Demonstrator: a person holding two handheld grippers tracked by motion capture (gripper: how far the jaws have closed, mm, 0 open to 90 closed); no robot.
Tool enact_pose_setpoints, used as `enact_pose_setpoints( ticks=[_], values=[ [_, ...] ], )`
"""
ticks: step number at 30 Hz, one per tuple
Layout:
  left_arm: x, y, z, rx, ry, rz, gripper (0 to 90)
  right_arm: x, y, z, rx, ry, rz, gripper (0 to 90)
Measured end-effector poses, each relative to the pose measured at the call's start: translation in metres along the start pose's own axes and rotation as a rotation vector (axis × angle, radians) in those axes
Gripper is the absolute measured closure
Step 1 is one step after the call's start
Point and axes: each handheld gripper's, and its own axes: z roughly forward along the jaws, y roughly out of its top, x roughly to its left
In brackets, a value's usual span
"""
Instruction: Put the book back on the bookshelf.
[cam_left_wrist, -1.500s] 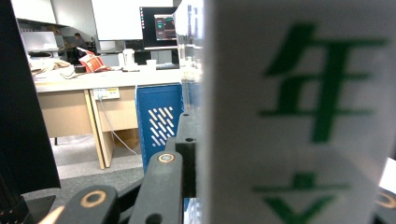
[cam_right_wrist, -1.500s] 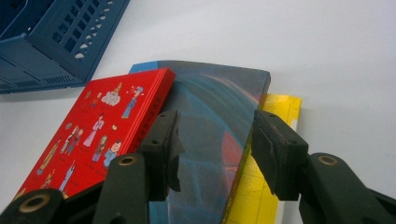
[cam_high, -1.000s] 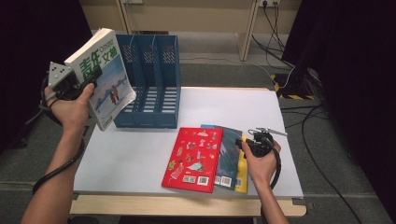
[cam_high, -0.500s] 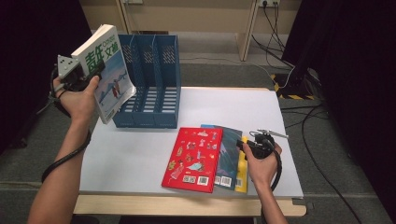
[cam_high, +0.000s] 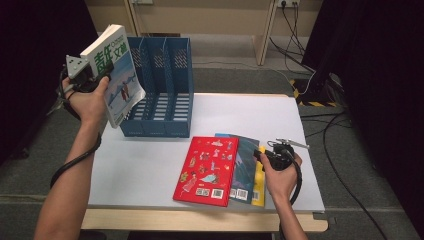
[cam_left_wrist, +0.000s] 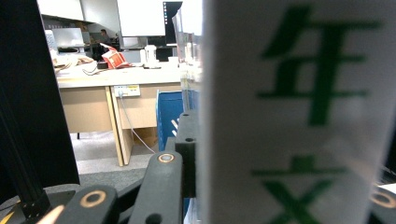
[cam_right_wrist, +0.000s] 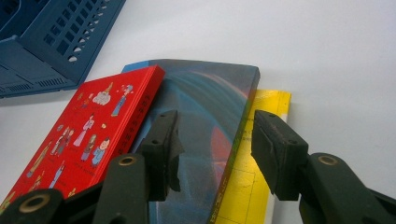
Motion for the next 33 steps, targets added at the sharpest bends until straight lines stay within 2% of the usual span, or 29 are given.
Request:
enact_pose_setpoints(
  ticks=[5,6,7,17,33],
  values=[
    [-0.001,0.0,0.008,0.002,0.01,0.001,73.6,-0.001,-0.002,0.001,0.002,0.004,0.003,51.9],
    [-0.002,0.0,0.009,0.002,0.012,0.001,73.7,-0.001,-0.003,0.001,0.005,0.004,0.016,51.9],
    [-0.002,0.0,0.011,0.001,0.014,-0.001,73.6,-0.002,-0.003,0.001,0.002,0.005,0.004,51.9],
    [-0.001,-0.003,0.025,0.01,0.037,-0.009,73.7,-0.004,-0.005,0.001,0.002,0.011,0.014,51.8],
    [-0.005,-0.006,0.042,-0.009,0.035,0.007,73.6,-0.006,-0.006,0.001,0.002,0.01,0.016,51.8]
  ],
)
